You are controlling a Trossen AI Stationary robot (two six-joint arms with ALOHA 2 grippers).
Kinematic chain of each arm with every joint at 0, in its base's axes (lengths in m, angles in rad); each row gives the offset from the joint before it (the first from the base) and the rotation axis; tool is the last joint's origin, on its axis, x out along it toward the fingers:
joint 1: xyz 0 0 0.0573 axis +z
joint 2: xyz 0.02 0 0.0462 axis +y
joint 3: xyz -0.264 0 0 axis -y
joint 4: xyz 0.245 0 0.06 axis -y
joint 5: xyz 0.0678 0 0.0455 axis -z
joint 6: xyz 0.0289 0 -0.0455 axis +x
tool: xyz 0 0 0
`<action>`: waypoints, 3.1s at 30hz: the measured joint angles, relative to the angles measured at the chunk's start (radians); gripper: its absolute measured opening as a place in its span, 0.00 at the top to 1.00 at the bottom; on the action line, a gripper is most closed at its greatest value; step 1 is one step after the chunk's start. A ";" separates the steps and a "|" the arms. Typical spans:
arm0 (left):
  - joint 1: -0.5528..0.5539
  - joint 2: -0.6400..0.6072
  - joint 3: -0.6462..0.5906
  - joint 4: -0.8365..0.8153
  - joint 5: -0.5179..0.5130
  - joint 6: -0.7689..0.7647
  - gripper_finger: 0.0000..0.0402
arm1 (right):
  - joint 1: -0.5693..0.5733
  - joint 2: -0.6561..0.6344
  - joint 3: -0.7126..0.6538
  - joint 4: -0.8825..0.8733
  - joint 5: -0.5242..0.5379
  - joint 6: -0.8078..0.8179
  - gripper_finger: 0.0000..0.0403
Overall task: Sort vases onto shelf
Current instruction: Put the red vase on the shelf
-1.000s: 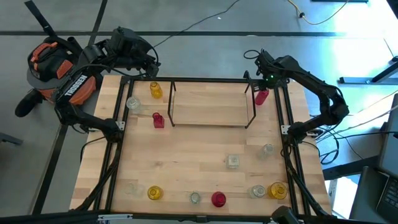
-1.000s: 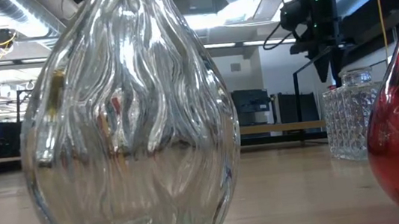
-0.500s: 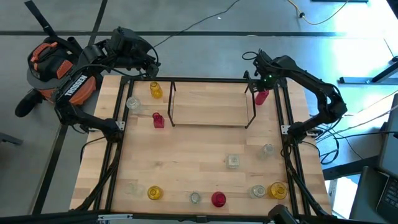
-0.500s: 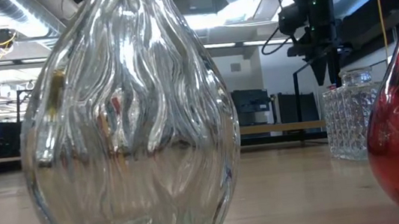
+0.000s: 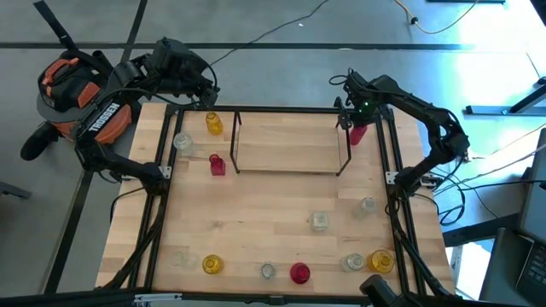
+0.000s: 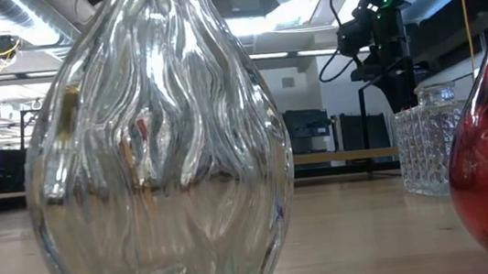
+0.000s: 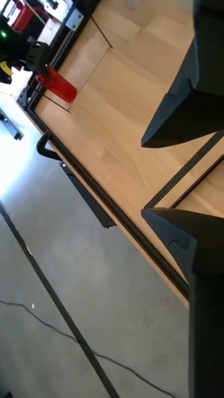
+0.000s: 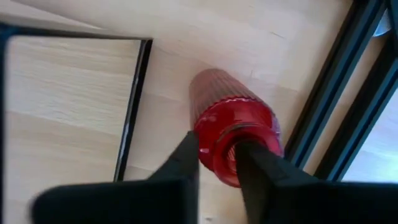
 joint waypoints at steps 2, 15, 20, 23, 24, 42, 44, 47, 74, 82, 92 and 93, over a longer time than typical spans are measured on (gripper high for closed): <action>0.000 0.000 0.000 -0.001 0.000 0.000 0.59 | 0.000 0.000 0.001 0.001 -0.002 -0.004 0.96; 0.000 0.000 0.000 0.007 -0.012 0.005 0.59 | 0.001 -0.029 0.074 -0.158 0.022 -0.125 0.99; 0.000 0.000 0.000 0.029 -0.031 0.007 0.59 | 0.003 -0.039 0.198 -0.242 0.051 -0.143 0.99; 0.000 0.000 0.000 0.050 -0.032 0.007 0.59 | 0.003 -0.041 0.297 -0.286 0.071 -0.144 0.99; 0.000 0.000 0.000 0.055 -0.033 0.007 0.59 | 0.003 -0.041 0.332 -0.289 0.087 -0.148 0.99; -0.021 0.034 -0.001 0.096 -0.029 0.001 0.59 | 0.205 0.071 0.704 -0.130 0.074 -0.232 1.00; -0.026 0.045 -0.001 0.110 -0.027 0.001 0.59 | 0.241 0.137 0.743 -0.179 0.085 -0.245 1.00; -0.031 0.058 0.000 0.120 -0.026 0.001 0.59 | 0.269 0.244 0.832 -0.303 0.087 -0.265 1.00; -0.070 0.071 -0.001 0.088 -0.023 0.008 0.59 | 0.299 0.320 0.621 -0.314 0.059 -0.152 1.00; -0.070 0.071 0.000 0.088 -0.042 0.009 0.59 | 0.299 0.318 0.573 -0.255 0.043 -0.139 0.97; -0.070 0.071 0.000 0.088 -0.057 0.009 0.59 | 0.304 0.318 0.571 -0.246 0.021 -0.153 0.88; -0.070 0.071 0.000 0.088 -0.056 0.009 0.59 | 0.304 0.318 0.571 -0.246 0.025 -0.154 0.86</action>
